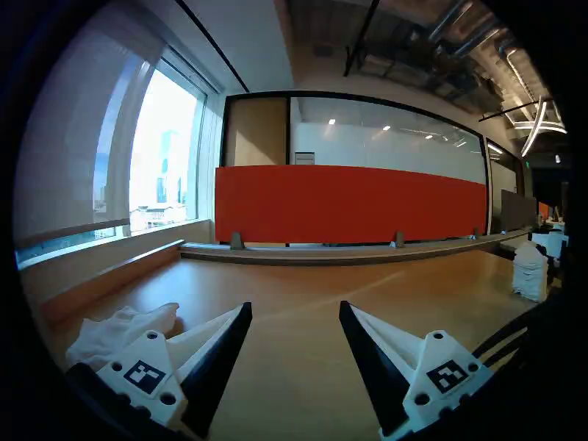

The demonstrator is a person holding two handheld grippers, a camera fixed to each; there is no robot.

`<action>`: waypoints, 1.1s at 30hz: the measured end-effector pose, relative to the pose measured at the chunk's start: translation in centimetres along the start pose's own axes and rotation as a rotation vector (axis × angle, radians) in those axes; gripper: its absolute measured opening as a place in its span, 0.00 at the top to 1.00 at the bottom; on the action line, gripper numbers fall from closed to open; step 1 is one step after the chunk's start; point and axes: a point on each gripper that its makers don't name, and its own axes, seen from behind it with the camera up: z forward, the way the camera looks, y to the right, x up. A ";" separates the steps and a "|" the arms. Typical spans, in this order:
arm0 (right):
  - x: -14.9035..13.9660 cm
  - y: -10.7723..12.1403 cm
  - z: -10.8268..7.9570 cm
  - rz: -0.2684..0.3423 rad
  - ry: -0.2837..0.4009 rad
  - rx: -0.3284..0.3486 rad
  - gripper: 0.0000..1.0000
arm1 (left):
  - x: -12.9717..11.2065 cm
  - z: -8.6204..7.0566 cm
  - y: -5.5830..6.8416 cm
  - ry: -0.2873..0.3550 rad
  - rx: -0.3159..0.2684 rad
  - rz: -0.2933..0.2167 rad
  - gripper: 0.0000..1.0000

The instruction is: Fold towel

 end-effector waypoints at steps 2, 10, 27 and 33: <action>-0.4 0.0 -0.1 -0.005 -0.006 0.003 0.00 | -0.3 0.1 0.0 0.005 0.001 0.002 0.12; -0.9 0.1 -0.7 -0.035 -0.011 0.004 0.00 | -0.8 0.1 -0.3 0.030 0.000 0.025 0.13; -0.9 0.3 -1.0 -0.044 0.010 0.000 0.00 | -1.7 0.5 -0.3 0.057 -0.019 0.020 0.12; -0.7 0.1 -0.6 -0.044 0.018 0.006 0.00 | -1.7 0.6 -0.4 0.064 -0.023 0.020 0.12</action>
